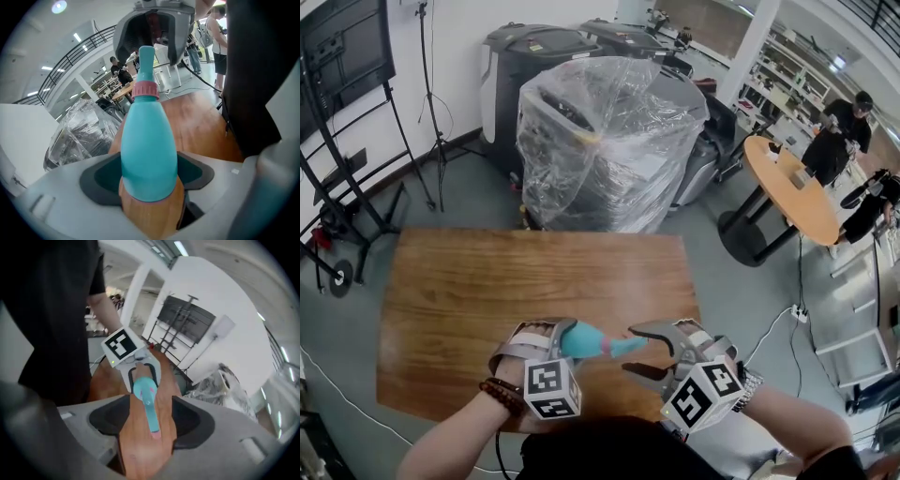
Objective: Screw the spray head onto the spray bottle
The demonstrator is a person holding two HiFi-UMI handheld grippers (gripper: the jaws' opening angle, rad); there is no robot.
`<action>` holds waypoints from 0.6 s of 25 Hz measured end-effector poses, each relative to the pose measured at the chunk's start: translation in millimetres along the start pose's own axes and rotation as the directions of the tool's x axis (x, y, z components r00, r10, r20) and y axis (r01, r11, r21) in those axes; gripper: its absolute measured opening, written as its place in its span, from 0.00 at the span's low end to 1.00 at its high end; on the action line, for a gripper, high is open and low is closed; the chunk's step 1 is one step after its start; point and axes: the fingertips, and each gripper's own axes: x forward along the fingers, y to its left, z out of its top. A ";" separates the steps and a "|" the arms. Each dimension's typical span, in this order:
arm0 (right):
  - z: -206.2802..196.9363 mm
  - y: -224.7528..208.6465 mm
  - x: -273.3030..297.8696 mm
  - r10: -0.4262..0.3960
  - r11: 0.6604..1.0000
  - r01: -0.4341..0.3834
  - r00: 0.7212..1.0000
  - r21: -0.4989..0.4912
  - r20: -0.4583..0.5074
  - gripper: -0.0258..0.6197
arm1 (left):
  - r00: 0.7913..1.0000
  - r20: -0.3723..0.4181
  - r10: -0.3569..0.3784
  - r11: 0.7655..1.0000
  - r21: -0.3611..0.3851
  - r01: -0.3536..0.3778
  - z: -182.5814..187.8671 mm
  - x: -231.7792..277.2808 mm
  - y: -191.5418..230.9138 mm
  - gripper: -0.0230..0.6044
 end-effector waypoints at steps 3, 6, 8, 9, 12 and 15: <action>-0.9 18.5 13.2 0.031 0.976 -0.045 0.997 -0.215 -0.069 0.45 | 1.000 0.024 -0.017 0.999 0.045 0.016 10.6 -2.2 -8.8 0.64; -6.2 29.8 16.4 0.026 0.924 -0.066 0.993 -0.376 -0.111 0.34 | 0.999 0.039 -0.029 0.997 0.074 0.026 17.1 -3.7 -14.7 0.64; -8.1 34.1 17.5 0.010 0.890 -0.064 0.993 -0.451 -0.122 0.31 | 0.998 0.043 -0.035 0.996 0.089 0.031 17.7 -4.5 -17.4 0.64; -8.3 35.4 17.9 0.003 0.876 -0.062 0.992 -0.478 -0.122 0.28 | 0.998 0.044 -0.038 0.995 0.096 0.033 17.6 -5.1 -18.6 0.64; -8.2 38.1 19.2 0.005 0.876 -0.060 0.993 -0.478 -0.117 0.23 | 0.999 0.036 -0.027 0.993 0.113 0.023 16.7 -6.3 -19.8 0.64; -9.8 34.8 23.0 0.067 0.972 -0.087 0.993 -0.217 -0.099 0.22 | 1.000 0.006 0.025 0.993 0.119 -0.026 13.7 -4.7 -15.6 0.64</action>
